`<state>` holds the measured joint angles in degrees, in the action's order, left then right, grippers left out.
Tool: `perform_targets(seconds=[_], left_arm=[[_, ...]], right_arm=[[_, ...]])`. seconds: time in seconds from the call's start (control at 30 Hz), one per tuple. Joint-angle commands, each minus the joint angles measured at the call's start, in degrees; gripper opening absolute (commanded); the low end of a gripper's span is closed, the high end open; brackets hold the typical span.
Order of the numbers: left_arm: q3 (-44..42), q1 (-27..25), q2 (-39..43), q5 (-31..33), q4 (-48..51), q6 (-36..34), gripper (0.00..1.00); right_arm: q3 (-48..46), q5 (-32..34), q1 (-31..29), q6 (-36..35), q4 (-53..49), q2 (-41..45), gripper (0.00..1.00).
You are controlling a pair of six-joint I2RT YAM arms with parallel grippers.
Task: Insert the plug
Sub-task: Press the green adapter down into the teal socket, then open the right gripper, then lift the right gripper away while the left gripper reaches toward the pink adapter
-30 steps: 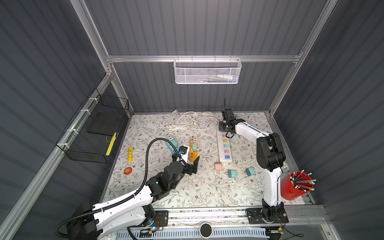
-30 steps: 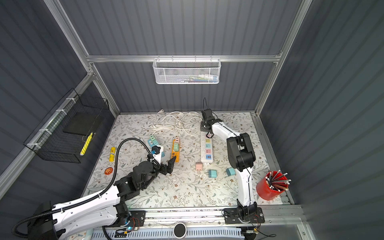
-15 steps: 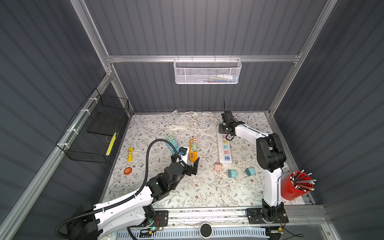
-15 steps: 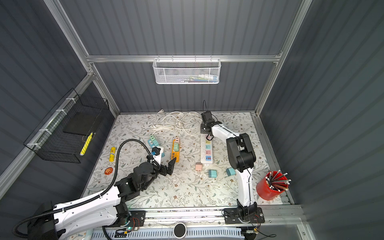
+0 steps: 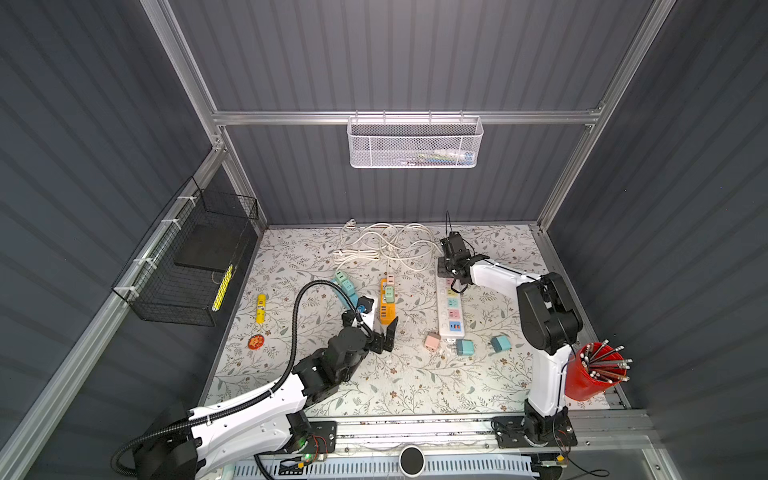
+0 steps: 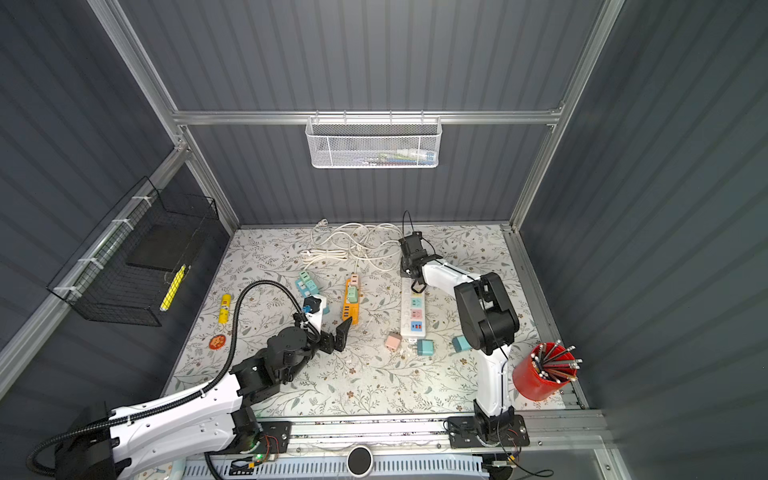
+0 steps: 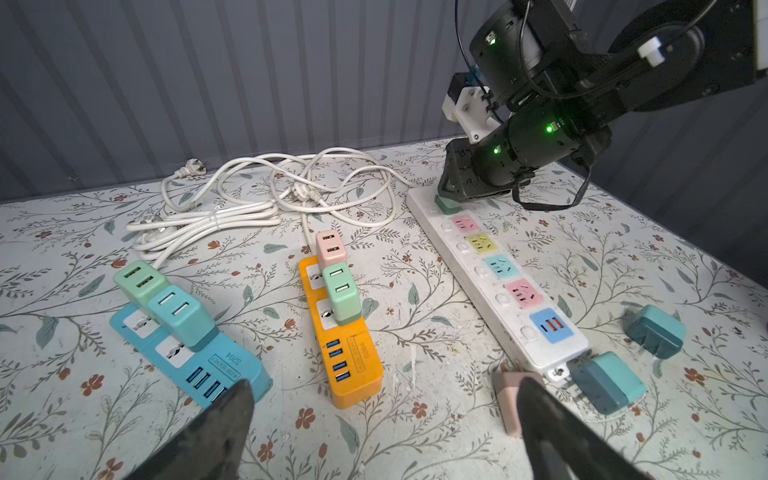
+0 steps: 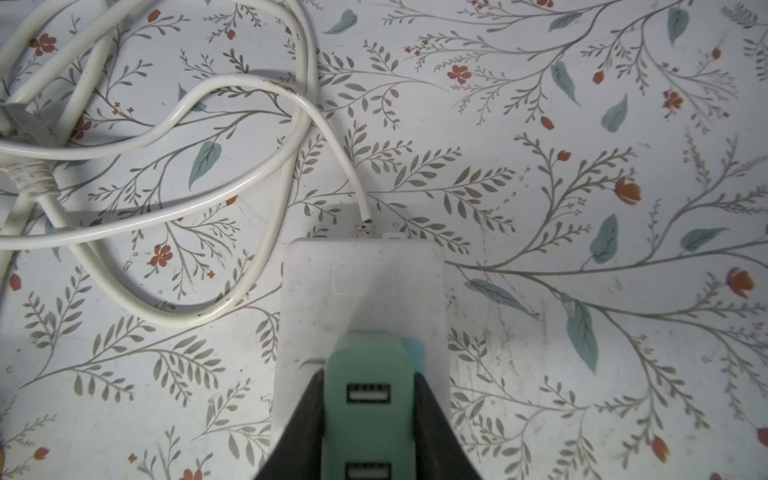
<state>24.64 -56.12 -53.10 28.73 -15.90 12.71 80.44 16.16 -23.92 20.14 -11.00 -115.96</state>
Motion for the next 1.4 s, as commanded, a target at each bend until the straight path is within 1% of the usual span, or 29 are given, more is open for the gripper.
perform_targets(seconds=[0.0, 0.03, 0.13, 0.17, 0.2, 0.23, 0.27, 0.3, 0.5, 0.83, 0.97, 1.1, 1.23, 1.37], left_arm=[[0.2, 0.5, 1.2, 0.8, -0.8, 0.4, 0.98], [0.3, 0.5, 1.3, 0.7, -0.6, 0.4, 0.99], [1.0, 0.5, 1.6, 0.9, 0.7, 0.2, 0.99], [1.4, 0.4, 1.8, 0.8, 1.1, 0.1, 0.99], [1.6, 0.5, 1.9, 0.8, 1.7, 0.1, 0.99], [1.8, 0.5, 1.8, 0.7, 2.1, 0.0, 0.99], [2.1, 0.5, 1.9, 0.8, 2.4, -0.1, 1.00], [2.4, 0.5, 1.9, 0.9, 2.5, -0.2, 1.00], [4.4, 0.4, -0.3, 0.5, 2.5, -0.6, 1.00], [8.0, 0.5, -5.0, -0.8, 2.7, -1.1, 1.00], [9.0, 0.4, -7.0, -1.0, 2.6, -0.4, 1.00], [9.9, 0.4, -8.4, -1.5, 2.5, 0.0, 1.00], [10.9, 0.5, -9.4, -1.8, 2.8, -0.2, 1.00], [13.2, 0.4, -12.2, -2.4, 4.6, 0.3, 1.00]], right_arm=[[-1.8, -2.5, 0.0, 1.2, -6.5, -3.0, 0.20], [-1.4, -3.0, -0.1, 1.4, -6.6, -2.6, 0.22], [0.8, -4.9, 0.3, 1.7, -8.2, -0.6, 0.32], [1.4, -5.3, 0.5, 1.7, -8.6, 0.6, 0.39], [1.9, -5.8, 0.8, 1.8, -8.8, 2.0, 0.48], [2.4, -5.9, 1.0, 1.8, -9.0, 3.1, 0.55], [3.1, -5.0, 1.2, 1.9, -9.6, 4.1, 0.60], [3.8, -4.1, 1.2, 1.4, -10.1, 5.0, 0.62], [5.9, -4.2, 2.0, -1.2, -11.0, 7.7, 0.64], [7.9, -7.0, 5.8, -2.2, -12.3, 3.5, 0.63], [6.2, -8.3, 6.2, -2.1, -11.6, 2.0, 0.62], [2.1, -10.1, 7.5, -1.0, -8.1, 2.4, 0.62], [-0.1, -10.3, 7.6, -1.6, -7.0, 3.8, 0.62], [0.8, -11.2, 7.6, -1.5, -7.8, 6.7, 0.62]])
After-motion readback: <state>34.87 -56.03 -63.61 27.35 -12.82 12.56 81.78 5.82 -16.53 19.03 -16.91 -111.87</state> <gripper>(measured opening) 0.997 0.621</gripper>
